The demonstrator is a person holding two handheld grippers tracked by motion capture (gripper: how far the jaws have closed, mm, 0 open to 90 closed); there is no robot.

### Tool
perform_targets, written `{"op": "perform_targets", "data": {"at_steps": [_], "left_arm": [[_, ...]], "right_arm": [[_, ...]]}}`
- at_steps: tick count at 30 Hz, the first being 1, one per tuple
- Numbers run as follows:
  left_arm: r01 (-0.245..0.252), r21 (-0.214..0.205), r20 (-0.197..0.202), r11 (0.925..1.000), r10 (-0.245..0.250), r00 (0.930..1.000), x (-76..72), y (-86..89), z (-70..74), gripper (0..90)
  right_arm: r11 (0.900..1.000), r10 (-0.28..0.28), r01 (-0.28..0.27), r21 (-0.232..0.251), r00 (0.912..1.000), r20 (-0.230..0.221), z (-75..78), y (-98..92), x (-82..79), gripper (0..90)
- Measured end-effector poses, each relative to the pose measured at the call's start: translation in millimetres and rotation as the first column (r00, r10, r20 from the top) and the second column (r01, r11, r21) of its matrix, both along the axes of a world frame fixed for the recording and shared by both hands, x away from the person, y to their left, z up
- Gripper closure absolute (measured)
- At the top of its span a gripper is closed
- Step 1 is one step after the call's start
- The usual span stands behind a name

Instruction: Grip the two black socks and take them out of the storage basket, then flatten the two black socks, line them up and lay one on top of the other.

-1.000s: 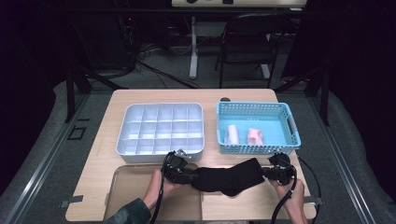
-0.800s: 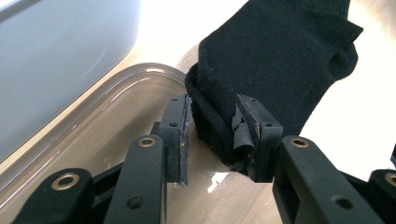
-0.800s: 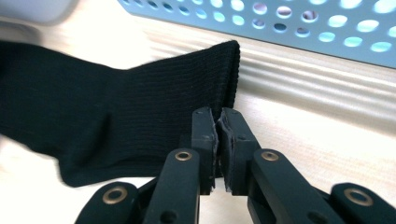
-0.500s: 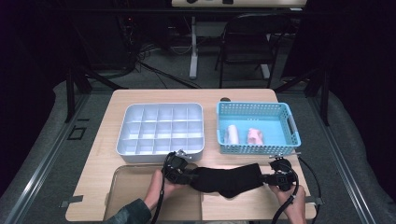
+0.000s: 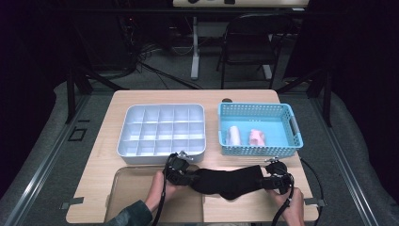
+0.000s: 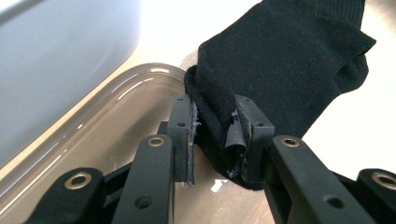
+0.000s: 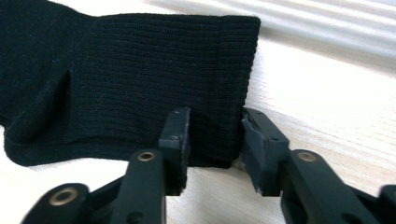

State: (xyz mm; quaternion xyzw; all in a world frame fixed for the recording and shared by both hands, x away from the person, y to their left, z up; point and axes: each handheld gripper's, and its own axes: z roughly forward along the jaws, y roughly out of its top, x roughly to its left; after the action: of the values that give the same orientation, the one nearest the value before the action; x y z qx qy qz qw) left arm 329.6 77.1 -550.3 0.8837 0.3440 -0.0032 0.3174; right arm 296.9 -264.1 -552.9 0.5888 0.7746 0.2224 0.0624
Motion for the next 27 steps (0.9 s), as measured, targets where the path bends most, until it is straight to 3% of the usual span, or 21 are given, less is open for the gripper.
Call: {"op": "perform_targets", "data": {"at_steps": [4,11,19,27], "left_arm": [[-0.005,-0.005,0.002,1.0000,0.005,1.0000,-0.1,0.6,-1.0,75.3],[0.006,0.003,0.006,1.0000,-0.006,1.0000,-0.5,0.3,-1.7,81.5],[0.004,-0.002,0.014,1.0000,-0.004,0.9999,-2.0,-1.0,-2.0,82.5],[0.008,-0.012,0.018,0.9999,-0.008,0.9998,-2.6,-2.5,-2.3,82.7]], "right_arm": [[0.9999,0.009,-0.009,-0.004,1.0000,0.003,-0.5,0.3,-0.2,72.2],[0.9988,0.007,-0.007,0.048,0.9999,0.009,-2.4,-3.1,-1.4,79.1],[0.9982,0.008,-0.009,0.060,0.9998,0.017,-2.3,-5.9,-2.6,79.9],[0.9944,0.013,-0.017,0.104,0.9992,0.038,3.7,-10.0,-5.0,79.8]]}}
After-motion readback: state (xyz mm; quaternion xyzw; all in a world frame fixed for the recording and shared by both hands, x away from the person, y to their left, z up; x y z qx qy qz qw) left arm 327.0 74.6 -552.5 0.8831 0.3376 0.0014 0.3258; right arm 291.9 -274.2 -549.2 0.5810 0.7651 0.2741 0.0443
